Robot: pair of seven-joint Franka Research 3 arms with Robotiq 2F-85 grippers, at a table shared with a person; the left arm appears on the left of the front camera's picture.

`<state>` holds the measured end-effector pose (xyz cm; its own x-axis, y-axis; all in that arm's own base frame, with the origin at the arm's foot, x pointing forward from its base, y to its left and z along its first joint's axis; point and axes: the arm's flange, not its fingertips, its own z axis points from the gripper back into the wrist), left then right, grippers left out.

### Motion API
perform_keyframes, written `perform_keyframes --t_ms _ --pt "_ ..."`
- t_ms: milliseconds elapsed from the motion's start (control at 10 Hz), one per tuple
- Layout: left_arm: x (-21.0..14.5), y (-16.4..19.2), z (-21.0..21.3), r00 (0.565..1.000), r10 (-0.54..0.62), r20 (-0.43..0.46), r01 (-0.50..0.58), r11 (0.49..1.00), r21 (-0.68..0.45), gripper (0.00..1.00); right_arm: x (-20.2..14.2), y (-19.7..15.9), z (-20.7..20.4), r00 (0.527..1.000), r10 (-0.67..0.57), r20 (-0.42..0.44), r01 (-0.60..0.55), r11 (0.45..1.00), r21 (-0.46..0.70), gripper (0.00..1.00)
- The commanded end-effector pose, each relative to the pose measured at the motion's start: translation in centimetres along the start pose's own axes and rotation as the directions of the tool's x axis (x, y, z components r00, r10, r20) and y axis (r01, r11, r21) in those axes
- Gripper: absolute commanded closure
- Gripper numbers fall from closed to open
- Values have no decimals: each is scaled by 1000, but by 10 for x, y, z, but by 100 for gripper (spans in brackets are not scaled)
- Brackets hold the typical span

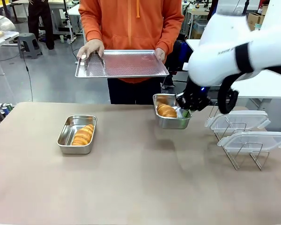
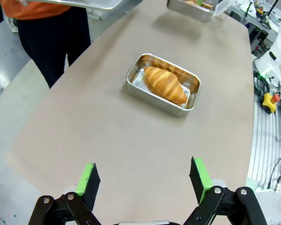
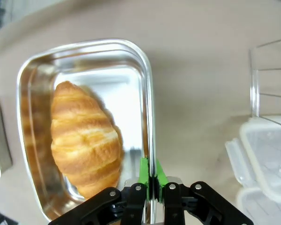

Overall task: Place the bread in airtight containers.
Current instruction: Once an object is inside an Airtight Container , place the container in the center of the table.

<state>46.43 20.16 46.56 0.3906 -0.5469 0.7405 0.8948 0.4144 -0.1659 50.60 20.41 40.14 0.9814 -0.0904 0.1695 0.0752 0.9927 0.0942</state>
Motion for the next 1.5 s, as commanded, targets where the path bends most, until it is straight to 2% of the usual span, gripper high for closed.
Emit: perform_keyframes --t_ms 0,300,900,1100,1200,1300,1400 --pt "3 -2 1 1000 13 -14 -13 1000 7 0 -14 11 -29 993 -34 109 34 999 -5 95" --pt "3 -2 1 1000 13 -14 -13 1000 7 0 -41 7 -54 986 4 167 6 998 -58 95" --pt "3 -2 1 1000 13 -14 -13 1000 7 0 -40 -1 -70 997 23 73 -16 996 -86 95" --pt "3 -2 1 1000 13 -14 -13 1000 7 0 -43 -4 -70 996 8 92 -2 998 -69 95" --pt "3 -2 1 1000 13 -14 -13 1000 7 0 -42 -6 -72 997 14 81 -7 996 -93 39" --pt "3 -2 1 1000 13 -14 -13 1000 7 0 -39 -7 -69 997 21 73 -15 996 -88 40" --pt "3 -2 1 1000 13 -14 -13 1000 7 0 -36 -7 -59 996 26 82 -21 997 -72 0"
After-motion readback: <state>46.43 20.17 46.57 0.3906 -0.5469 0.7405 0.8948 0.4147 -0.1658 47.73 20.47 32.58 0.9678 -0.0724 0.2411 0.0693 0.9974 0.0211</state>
